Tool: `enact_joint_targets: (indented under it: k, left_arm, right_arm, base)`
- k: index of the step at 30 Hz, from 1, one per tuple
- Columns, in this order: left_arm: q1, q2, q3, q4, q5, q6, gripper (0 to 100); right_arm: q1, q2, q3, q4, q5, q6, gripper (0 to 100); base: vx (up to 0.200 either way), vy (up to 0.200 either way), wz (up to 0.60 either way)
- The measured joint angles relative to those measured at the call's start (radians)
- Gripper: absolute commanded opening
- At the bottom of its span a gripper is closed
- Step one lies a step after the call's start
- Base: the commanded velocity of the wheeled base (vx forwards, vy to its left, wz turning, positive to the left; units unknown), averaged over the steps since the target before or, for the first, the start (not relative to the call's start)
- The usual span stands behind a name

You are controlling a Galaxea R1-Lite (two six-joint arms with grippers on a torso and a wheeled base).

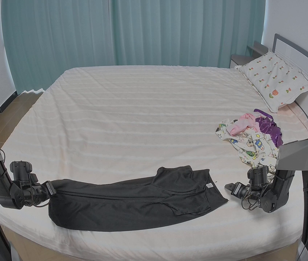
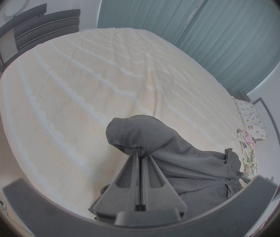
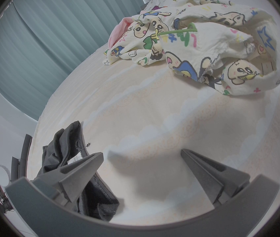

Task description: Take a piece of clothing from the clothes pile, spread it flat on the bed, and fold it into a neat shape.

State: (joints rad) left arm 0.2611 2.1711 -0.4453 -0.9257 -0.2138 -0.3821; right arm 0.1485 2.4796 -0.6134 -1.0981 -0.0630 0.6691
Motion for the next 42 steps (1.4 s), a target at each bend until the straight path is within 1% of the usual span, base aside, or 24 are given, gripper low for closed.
enact_joint_targets:
  k: [4,8,11,15,22,29,35,42]
  left_arm:
    - [-0.014,-0.01,0.006,0.001,0.001,-0.029,0]
    - [-0.059,-0.033,0.017,0.001,0.008,-0.07,0]
    - [-0.104,-0.058,0.019,0.016,0.015,-0.105,0]
    - [-0.174,-0.093,0.006,0.08,0.037,-0.159,0]
    - [-0.291,-0.135,-0.03,0.149,0.099,-0.262,0]
    - [-0.382,-0.163,-0.085,0.237,0.135,-0.277,0]
    - [-0.467,-0.169,-0.137,0.275,0.161,-0.279,0]
    - [-0.526,-0.164,-0.218,0.352,0.165,-0.279,0]
  right_arm:
    - [0.0,0.0,0.0,0.0,0.0,0.0,100]
    - [0.0,0.0,0.0,0.0,0.0,0.0,100]
    - [0.0,0.0,0.0,0.0,0.0,0.0,100]
    - [0.0,0.0,0.001,0.0,0.0,0.001,100]
    - [0.0,0.001,0.004,-0.017,0.001,0.001,100]
    - [0.001,0.006,0.011,-0.039,0.004,0.0,100]
    - [0.0,0.008,0.012,-0.043,0.004,0.0,100]
    - [-0.001,0.009,0.013,-0.044,0.003,0.001,100]
  base:
    - [0.0,0.0,0.0]
    - [0.0,0.0,0.0]
    - [0.0,0.0,0.0]
    - [0.0,0.0,0.0]
    - [0.0,-0.2,0.0]
    - [0.0,-0.2,0.0]
    - [0.0,-0.2,0.0]
    - [0.0,-0.2,0.0]
